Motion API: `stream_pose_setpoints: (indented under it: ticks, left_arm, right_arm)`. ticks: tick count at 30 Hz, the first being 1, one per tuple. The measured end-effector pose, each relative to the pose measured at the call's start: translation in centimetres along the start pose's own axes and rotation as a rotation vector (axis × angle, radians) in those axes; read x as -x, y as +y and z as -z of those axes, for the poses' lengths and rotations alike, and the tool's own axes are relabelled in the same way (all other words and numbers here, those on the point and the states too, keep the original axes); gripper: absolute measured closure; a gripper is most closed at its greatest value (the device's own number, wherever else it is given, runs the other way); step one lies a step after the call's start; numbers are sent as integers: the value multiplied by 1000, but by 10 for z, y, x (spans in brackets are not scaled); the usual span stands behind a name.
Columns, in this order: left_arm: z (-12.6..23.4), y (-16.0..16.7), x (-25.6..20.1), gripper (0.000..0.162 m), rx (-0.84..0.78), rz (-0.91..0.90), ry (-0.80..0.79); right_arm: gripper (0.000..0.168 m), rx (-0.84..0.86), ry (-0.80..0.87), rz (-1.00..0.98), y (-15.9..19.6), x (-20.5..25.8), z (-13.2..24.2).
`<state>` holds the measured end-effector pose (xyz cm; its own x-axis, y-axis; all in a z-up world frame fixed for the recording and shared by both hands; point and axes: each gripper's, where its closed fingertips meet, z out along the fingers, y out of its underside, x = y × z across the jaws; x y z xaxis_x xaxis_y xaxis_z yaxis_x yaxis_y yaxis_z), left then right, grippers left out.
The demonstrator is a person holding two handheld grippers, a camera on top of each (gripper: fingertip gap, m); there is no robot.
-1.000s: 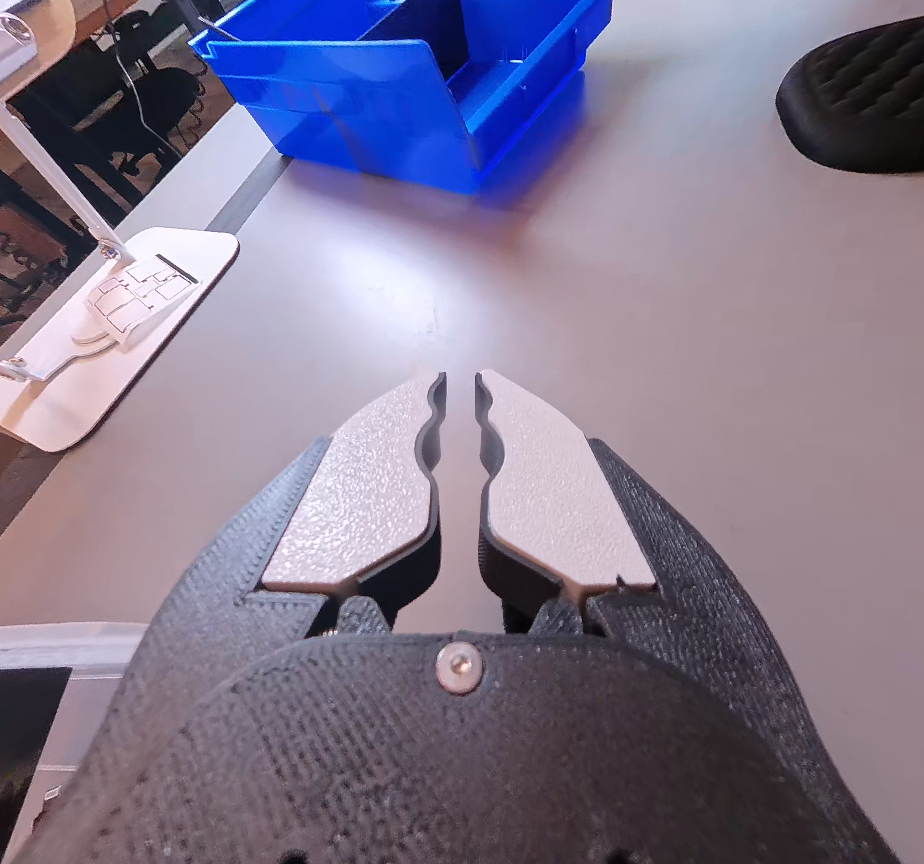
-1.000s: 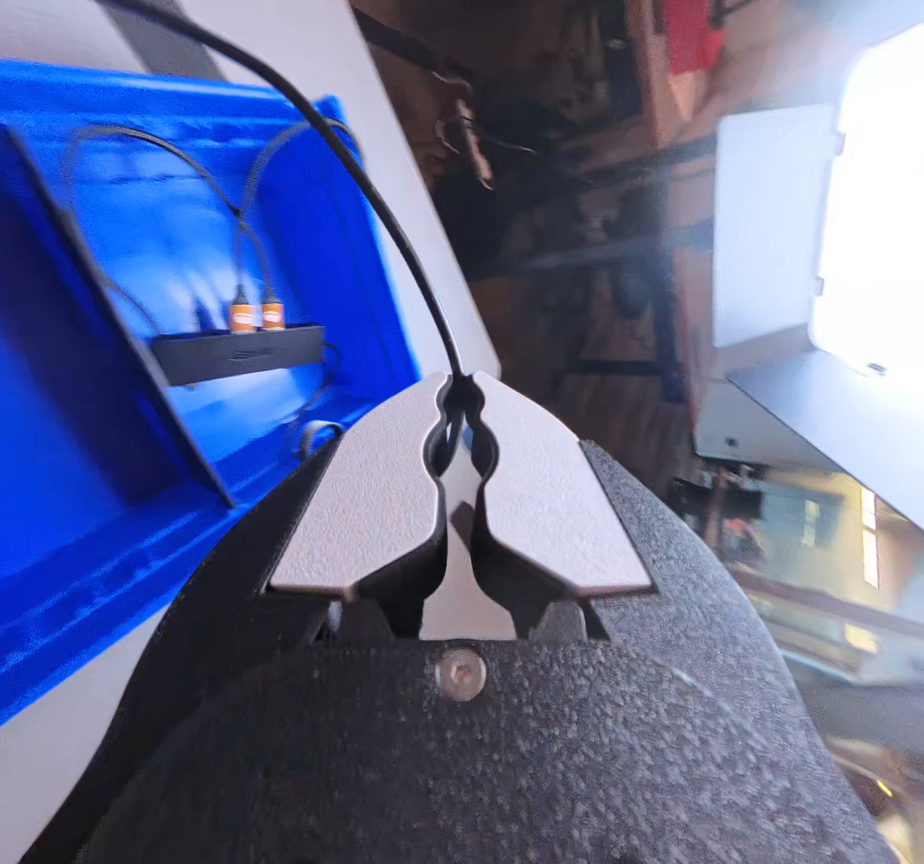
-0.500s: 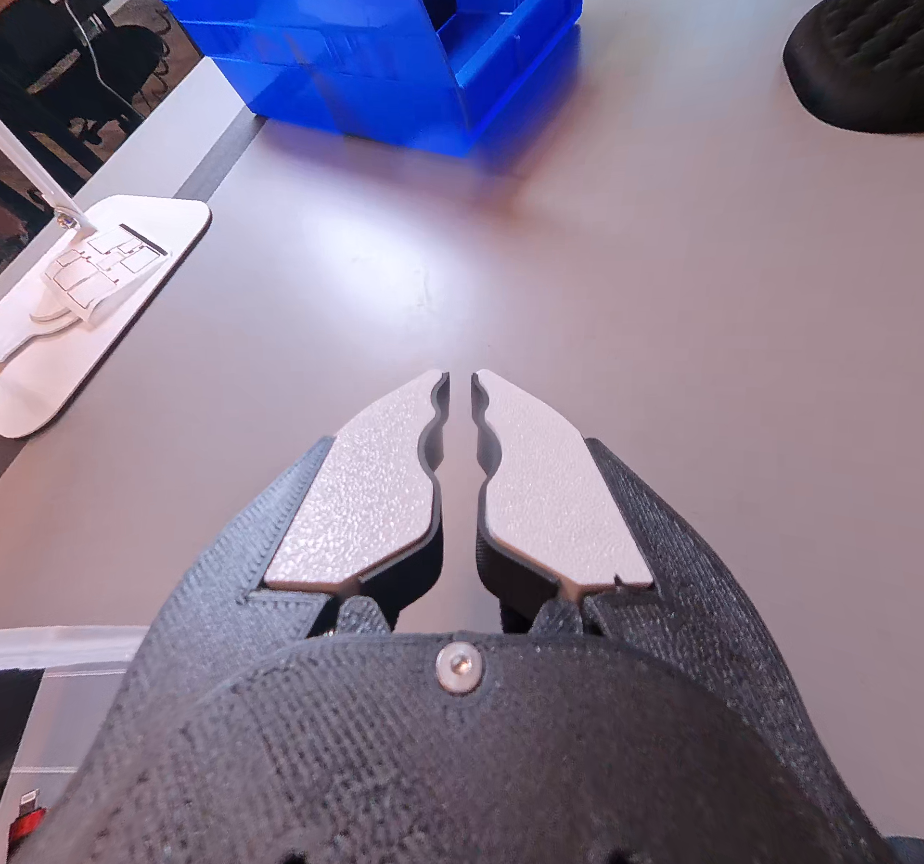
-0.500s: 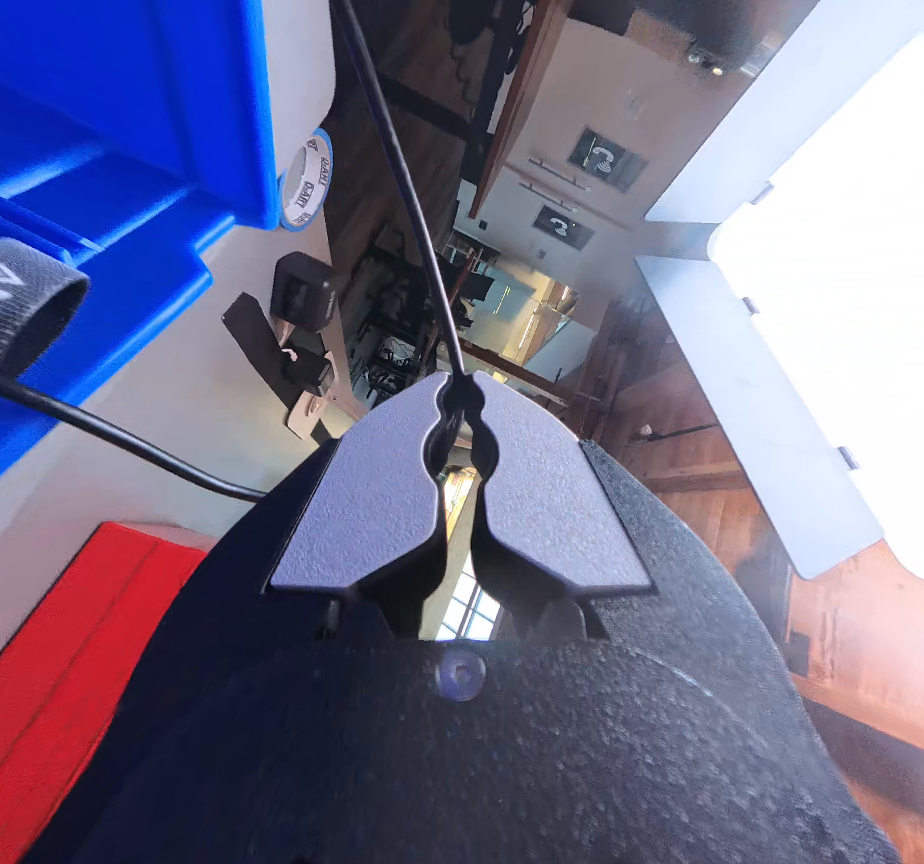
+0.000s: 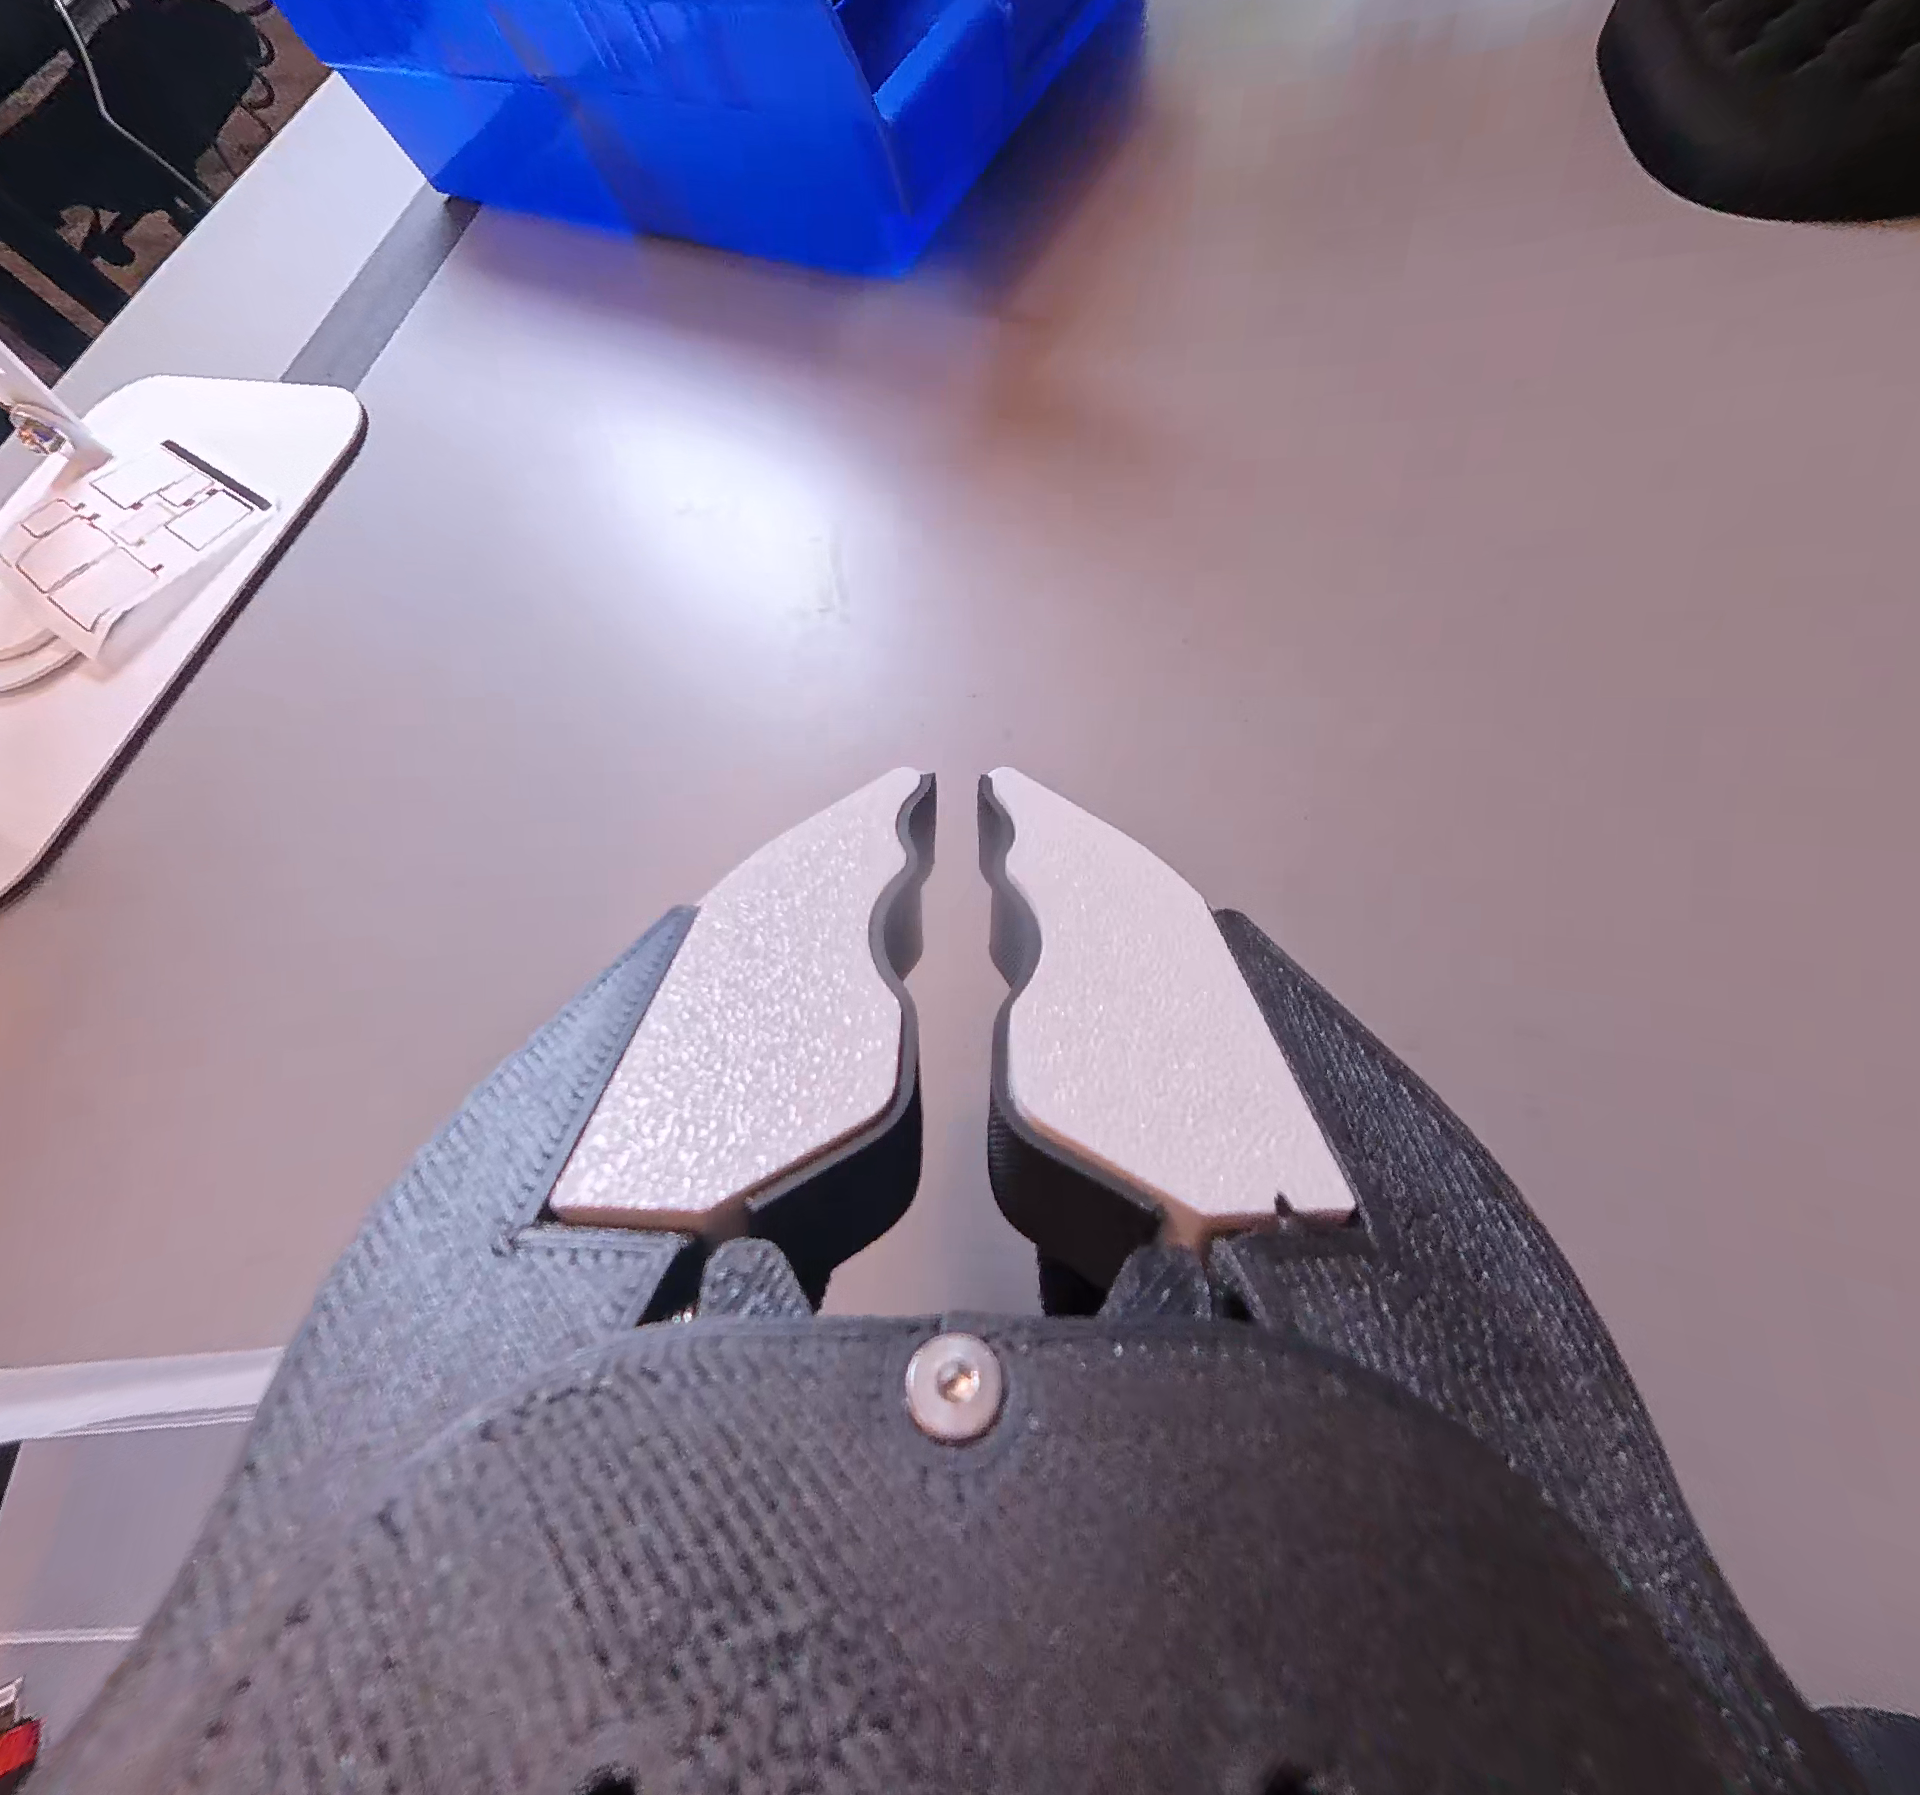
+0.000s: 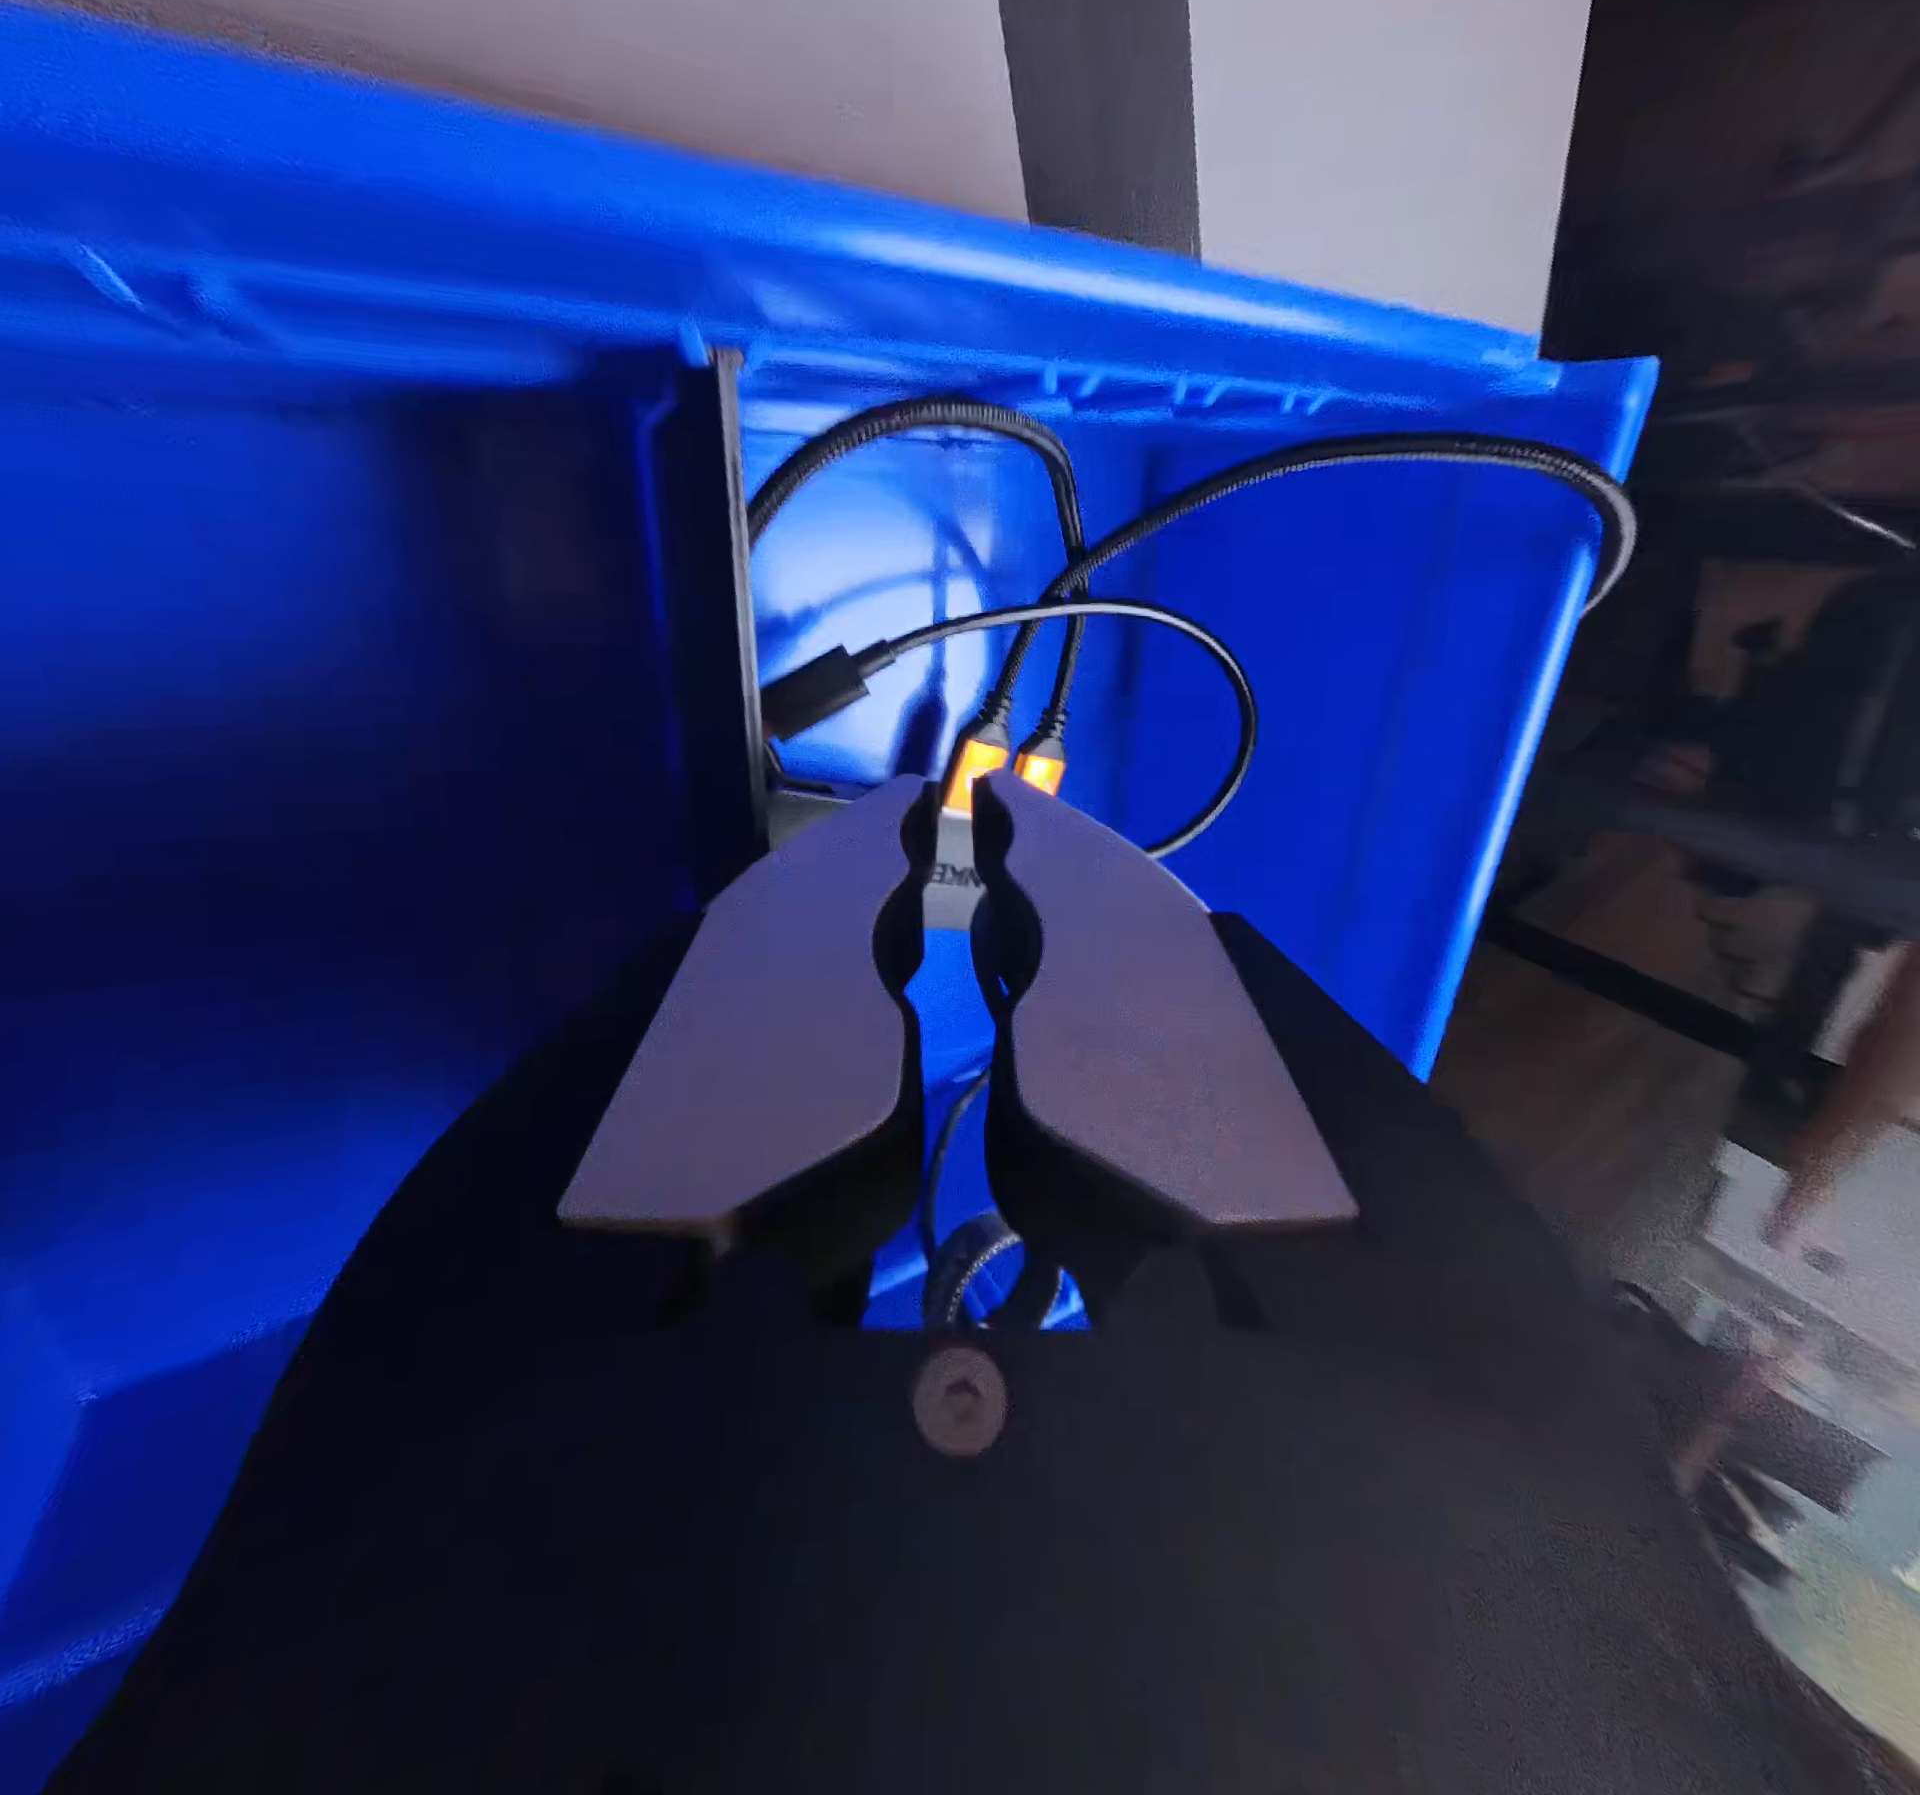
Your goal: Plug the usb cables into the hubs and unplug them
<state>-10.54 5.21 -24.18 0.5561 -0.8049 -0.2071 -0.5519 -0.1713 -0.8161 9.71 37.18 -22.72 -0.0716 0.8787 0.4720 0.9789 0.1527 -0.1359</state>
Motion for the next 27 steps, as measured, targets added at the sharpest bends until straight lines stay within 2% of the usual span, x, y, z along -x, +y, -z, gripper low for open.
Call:
stream_pose_setpoints:
  ticks: [2, 4, 5, 8, 11, 18, 20, 22, 27]
  left_arm:
    - [0, 1, 1, 155, 1, 5, 3]
    - [-1, 3, 1, 155, 1, 15, 11]
    - [-2, 4, 1, 155, 3, 18, 16]
    - [-3, 5, 1, 155, 8, 18, 22]
    - [-3, 6, 0, 155, 12, 20, 24]
    - [-5, 13, 2, 156, 22, 30, 29]
    - [-4, 9, 1, 157, -5, 21, 36]
    - [-3, 4, -3, 158, -37, 1, 49]
    - [-3, -2, -7, 159, -61, -26, 61]
  right_arm:
    - [151, -104, -154, -125, -20, 9, 19]
    - [131, -230, -348, -255, -43, 15, 47]
    - [127, -283, -370, -292, -51, 8, 58]
    - [129, -346, -217, -310, -54, -35, 69]
    - [130, -215, 25, -216, -33, -81, 50]
    - [119, -39, 44, 13, -32, -105, -14]
    - [129, -22, 29, 43, -35, -108, -27]
    - [152, -40, 28, 75, -39, -110, -28]
    - [163, -8, 68, 78, -29, -120, -4]
